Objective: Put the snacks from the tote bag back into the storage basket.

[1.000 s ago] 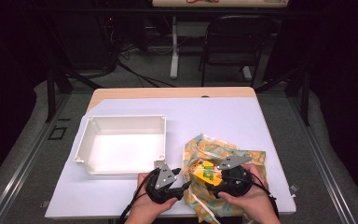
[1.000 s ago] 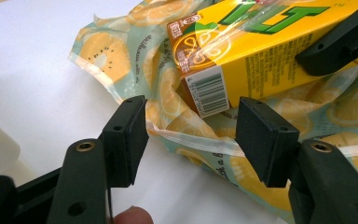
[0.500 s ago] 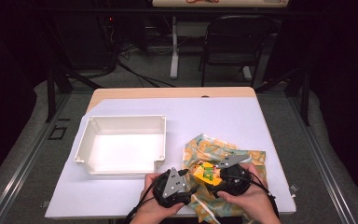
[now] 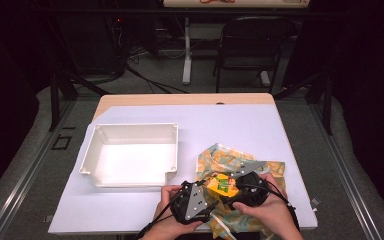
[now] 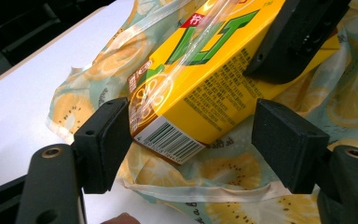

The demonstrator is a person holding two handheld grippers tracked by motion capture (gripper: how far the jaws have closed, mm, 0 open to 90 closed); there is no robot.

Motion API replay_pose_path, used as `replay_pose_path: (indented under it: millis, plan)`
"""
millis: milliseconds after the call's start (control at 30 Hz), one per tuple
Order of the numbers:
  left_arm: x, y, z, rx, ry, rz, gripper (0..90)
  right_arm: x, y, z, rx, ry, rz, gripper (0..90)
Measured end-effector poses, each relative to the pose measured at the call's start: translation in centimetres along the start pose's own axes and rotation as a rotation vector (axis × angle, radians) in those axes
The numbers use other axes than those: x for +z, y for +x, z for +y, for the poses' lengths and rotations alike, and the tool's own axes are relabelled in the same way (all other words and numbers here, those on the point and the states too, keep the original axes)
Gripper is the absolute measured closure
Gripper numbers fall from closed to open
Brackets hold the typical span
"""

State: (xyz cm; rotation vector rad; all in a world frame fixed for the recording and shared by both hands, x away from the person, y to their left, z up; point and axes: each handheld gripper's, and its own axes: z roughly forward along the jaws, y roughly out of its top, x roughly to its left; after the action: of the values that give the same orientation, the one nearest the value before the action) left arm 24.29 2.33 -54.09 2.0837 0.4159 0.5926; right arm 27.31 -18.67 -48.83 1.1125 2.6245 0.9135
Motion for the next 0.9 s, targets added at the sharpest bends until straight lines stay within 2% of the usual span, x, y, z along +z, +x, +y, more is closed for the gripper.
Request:
replay_pose_path:
  millis: [67,267,333,467,633,900]
  plan:
    - [0.0,0.0,0.1,0.0,0.003,0.001,26.8,-0.1,0.0,0.3,-0.012,0.011,-0.003,30.6]
    - [0.3,-0.3,0.2,0.038,0.01,0.007,25.8,-0.2,0.1,1.2,-0.015,0.057,0.019,30.5]
    - [0.4,-0.5,0.2,0.049,0.014,0.008,25.6,-0.2,0.1,1.3,-0.018,0.066,0.013,30.5]
    - [0.6,-0.6,0.2,0.062,0.024,0.011,24.5,-0.1,0.0,1.5,-0.007,0.086,0.016,30.5]
    - [0.8,-0.8,0.3,0.081,0.032,0.023,23.4,-0.1,0.0,1.7,0.008,0.084,0.031,30.5]
    - [1.3,-1.2,0.5,0.113,0.044,0.056,22.4,-0.1,0.2,2.1,0.004,0.105,0.046,30.4]
